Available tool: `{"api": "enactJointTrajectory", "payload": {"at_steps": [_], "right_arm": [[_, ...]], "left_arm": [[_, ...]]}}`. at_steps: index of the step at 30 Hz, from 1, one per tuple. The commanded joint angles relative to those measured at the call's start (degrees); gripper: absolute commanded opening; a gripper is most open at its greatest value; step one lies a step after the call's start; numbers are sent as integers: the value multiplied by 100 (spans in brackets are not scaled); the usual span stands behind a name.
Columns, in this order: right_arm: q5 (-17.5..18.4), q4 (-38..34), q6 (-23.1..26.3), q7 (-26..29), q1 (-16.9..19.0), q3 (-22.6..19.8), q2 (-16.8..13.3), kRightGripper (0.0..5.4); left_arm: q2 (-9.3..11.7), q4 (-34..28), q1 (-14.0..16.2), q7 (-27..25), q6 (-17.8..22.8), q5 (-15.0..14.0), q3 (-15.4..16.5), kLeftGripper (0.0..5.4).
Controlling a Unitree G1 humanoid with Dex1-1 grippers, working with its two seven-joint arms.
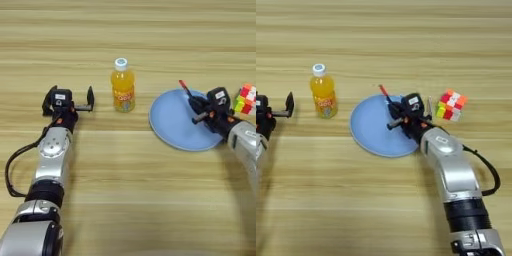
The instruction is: Move the objects on the table
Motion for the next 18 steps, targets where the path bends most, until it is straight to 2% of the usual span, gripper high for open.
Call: {"api": "enactJointTrajectory", "payload": {"at_steps": [1,9,18], "right_arm": [[76,-45,129,-112,-5,-242,-152,44],[21,330,132,-294,62,-651,-465,44],[-68,901,-5,-239,9,-510,-508,44]], "left_arm": [[-16,-53,-15,35,32,55,-32,540],[-19,-67,-14,39,37,57,-37,540],[-11,-67,-16,38,37,52,-35,540]]}}
